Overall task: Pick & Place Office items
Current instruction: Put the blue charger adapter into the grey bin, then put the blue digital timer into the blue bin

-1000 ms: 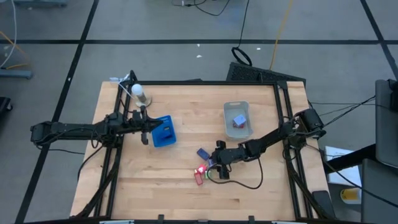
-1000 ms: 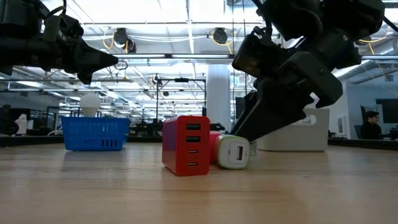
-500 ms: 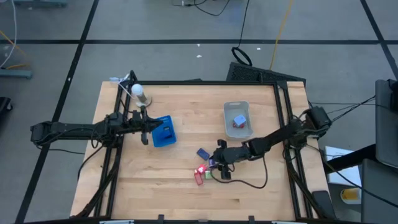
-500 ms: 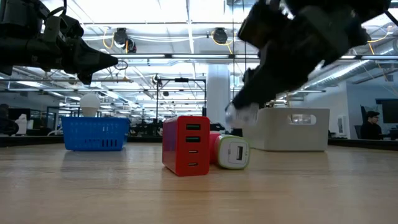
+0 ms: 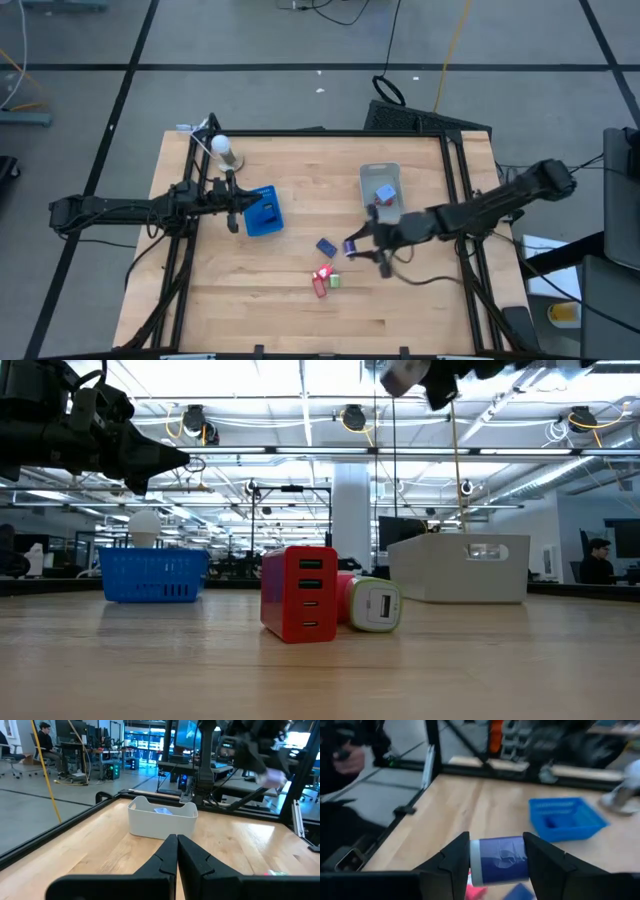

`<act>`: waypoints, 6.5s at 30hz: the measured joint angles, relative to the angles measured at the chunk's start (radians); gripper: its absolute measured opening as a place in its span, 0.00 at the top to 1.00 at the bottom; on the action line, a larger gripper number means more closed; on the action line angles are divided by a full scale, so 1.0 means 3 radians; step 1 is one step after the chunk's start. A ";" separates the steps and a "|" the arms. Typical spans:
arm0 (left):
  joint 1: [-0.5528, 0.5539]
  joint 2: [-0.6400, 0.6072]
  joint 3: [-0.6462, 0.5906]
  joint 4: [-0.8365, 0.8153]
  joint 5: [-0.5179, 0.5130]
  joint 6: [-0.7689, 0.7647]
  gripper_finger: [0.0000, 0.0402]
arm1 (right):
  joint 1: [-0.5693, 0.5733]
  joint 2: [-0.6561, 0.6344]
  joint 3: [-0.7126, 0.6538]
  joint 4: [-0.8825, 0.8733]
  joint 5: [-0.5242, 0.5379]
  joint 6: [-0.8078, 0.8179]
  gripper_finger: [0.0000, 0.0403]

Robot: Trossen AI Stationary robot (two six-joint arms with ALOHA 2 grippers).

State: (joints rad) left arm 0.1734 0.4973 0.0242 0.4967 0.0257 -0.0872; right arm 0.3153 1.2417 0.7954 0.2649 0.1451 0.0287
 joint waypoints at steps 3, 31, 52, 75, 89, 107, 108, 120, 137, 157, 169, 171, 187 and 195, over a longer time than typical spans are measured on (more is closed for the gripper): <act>0.0000 -0.0001 0.0000 -0.0006 0.0000 0.0024 0.98 | 0.0001 -0.0409 -0.0218 0.0028 0.0217 -0.0024 0.62; 0.0005 -0.0001 0.0000 -0.0073 -0.0207 0.0133 0.98 | -0.0139 -0.1635 -0.2586 0.2332 0.0823 0.0024 0.61; 0.0005 -0.0001 0.0000 -0.0080 -0.0205 0.0018 0.98 | -0.0140 -0.1487 -0.1702 0.0985 0.0921 0.0078 0.60; 0.0004 -0.0001 0.0000 -0.0013 -0.0139 -0.0097 0.98 | -0.0869 -0.0652 -0.0423 -0.1410 0.0983 0.0729 0.61; 0.0004 0.0000 0.0000 -0.0018 -0.0138 -0.0078 0.98 | -0.1279 -0.0250 -0.0426 -0.1645 0.0643 0.0859 0.62; 0.0004 0.0000 0.0000 -0.0021 -0.0084 -0.0080 0.98 | -0.1352 0.0159 -0.0426 -0.1754 0.0457 0.0913 0.52; 0.0004 -0.0001 0.0000 -0.0021 -0.0081 -0.0080 0.98 | -0.1353 0.0139 -0.0426 -0.1753 0.0457 0.0914 0.49; 0.0004 0.0000 0.0000 -0.0021 0.0004 -0.0079 0.98 | -0.1339 -0.0570 -0.0426 -0.1743 0.0560 0.0824 0.38; 0.0004 -0.0001 0.0000 -0.0022 0.0003 -0.0070 0.98 | -0.0741 -0.2379 -0.1685 0.0393 0.0283 0.0178 0.86; 0.0004 0.0000 0.0000 -0.0084 0.0000 0.0077 0.98 | -0.0852 -0.3087 -0.2594 0.0817 0.0278 0.0128 1.00; 0.0006 0.0000 0.0000 -0.0204 -0.0001 0.0512 0.98 | -0.0862 -0.3028 -0.2599 0.0518 0.0301 -0.0103 1.00; 0.0006 -0.0001 0.0000 -0.0202 0.0001 0.0462 0.98 | -0.0880 -0.2999 -0.2600 0.0634 0.0294 -0.0143 1.00; -0.0092 0.0535 0.0792 -0.1106 -0.0262 -0.0335 0.99 | -0.0882 -0.2672 -0.2601 0.0966 0.0287 0.0051 0.99; -0.0268 0.1704 0.1966 -0.1776 -0.0153 0.0033 0.98 | -0.0884 -0.2606 -0.2603 0.1099 0.0290 0.0027 0.99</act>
State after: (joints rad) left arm 0.0929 1.0084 0.6140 -0.0361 -0.0201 -0.0771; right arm 0.0502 0.4599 0.0147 0.5945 0.2321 0.0367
